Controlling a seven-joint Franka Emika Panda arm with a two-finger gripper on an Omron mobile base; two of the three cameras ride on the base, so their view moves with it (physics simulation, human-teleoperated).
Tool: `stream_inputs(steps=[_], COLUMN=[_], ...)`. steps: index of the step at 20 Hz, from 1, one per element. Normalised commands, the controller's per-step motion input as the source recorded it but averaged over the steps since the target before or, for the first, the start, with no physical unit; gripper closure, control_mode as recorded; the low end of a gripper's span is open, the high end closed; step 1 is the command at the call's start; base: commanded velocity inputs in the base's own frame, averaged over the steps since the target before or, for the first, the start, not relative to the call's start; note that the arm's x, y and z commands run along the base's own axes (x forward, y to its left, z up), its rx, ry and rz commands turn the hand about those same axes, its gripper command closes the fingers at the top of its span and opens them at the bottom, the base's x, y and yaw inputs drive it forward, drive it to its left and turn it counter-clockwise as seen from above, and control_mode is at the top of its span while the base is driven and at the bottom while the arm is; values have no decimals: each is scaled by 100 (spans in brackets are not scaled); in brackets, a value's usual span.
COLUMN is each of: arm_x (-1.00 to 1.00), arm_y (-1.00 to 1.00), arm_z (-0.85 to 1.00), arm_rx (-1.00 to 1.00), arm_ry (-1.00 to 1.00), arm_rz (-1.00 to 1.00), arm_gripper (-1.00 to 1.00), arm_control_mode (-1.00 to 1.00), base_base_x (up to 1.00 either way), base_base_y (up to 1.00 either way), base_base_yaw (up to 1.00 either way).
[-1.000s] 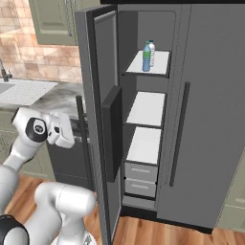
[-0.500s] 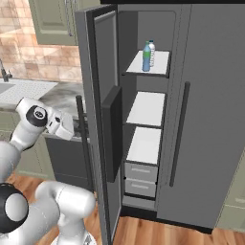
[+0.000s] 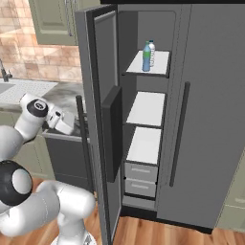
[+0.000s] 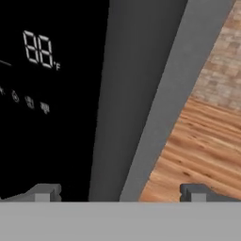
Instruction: Take the bottled waters from the counter and place them in the freezer to freeze. Close the freezer door after placing the bottles.
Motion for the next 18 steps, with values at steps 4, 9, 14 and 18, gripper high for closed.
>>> stream_inputs(steps=[4, 9, 14, 18], arm_x=[18, 24, 24, 14], arm_y=[0, 0, 0, 0], arm_z=[-1, -2, 0, 0], arm_rx=[-6, -6, -6, -6], arm_ry=[6, 4, 3, 5], arm_rz=[-4, -3, -2, -3], arm_gripper=[-100, -100, -100, -100], arm_control_mode=[-100, -100, -100, -100], base_base_x=[0, 0, 0, 0], base_base_y=[0, 0, 0, 0], base_base_yaw=[0, 0, 0, 0])
